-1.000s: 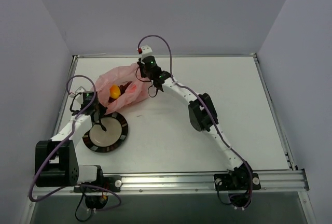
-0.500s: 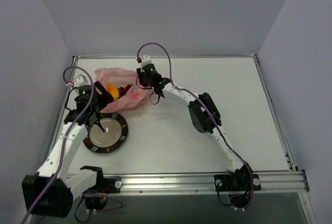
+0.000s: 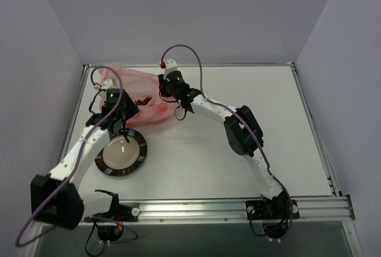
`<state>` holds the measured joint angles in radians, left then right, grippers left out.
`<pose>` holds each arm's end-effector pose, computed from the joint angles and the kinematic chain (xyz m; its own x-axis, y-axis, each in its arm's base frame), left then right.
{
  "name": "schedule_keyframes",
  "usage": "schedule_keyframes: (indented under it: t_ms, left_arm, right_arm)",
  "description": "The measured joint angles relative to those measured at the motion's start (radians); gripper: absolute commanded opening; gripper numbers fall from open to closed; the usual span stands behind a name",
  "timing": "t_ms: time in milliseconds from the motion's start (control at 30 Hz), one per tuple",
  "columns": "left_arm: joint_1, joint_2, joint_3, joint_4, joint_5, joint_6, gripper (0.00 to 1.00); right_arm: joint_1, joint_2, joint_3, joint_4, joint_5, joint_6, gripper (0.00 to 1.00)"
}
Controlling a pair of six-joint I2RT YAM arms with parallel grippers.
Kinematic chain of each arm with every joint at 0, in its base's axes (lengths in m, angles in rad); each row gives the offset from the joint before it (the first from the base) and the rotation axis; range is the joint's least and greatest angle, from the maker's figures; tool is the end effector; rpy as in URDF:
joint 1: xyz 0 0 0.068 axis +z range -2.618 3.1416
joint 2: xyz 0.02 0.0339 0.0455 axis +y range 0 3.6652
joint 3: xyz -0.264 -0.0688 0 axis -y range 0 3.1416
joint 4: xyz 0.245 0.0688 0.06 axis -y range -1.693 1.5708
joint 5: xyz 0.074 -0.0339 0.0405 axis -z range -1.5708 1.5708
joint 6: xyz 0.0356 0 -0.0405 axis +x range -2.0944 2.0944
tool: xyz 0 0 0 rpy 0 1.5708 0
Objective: Take the fake fruits out of the plastic bag
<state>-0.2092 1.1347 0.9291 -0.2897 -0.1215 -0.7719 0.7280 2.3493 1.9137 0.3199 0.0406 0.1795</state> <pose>0.2521 -0.0491 0.3095 -0.4042 -0.6220 -0.6707 -0.2513 0.7805 -0.5724 0.4202 0.3726 0.2398 -0.1981 0.0624 -0.9782 -0.6091 0.7740 0.1727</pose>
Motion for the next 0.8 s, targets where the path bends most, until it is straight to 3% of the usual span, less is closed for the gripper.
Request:
schedule_keyframes:
  t_ms: [133,333,633,800]
  left_arm:
    - [-0.002,0.211,0.052,0.065,-0.03,-0.002,0.38]
    - [0.024,0.368,0.134,0.136,-0.07,-0.001,0.47]
    - [0.068,0.4,0.152,0.222,-0.098,0.01,0.69]
    - [0.082,0.402,0.066,0.248,-0.109,0.005,0.78]
  right_arm:
    - [0.006,-0.001,-0.037,0.004,-0.003,0.008,0.24]
    - [0.021,-0.002,-0.053,0.026,-0.004,0.015,0.23]
    - [0.033,-0.003,-0.11,0.045,-0.022,0.029,0.23]
    - [0.033,-0.003,-0.11,0.056,-0.023,0.031,0.23]
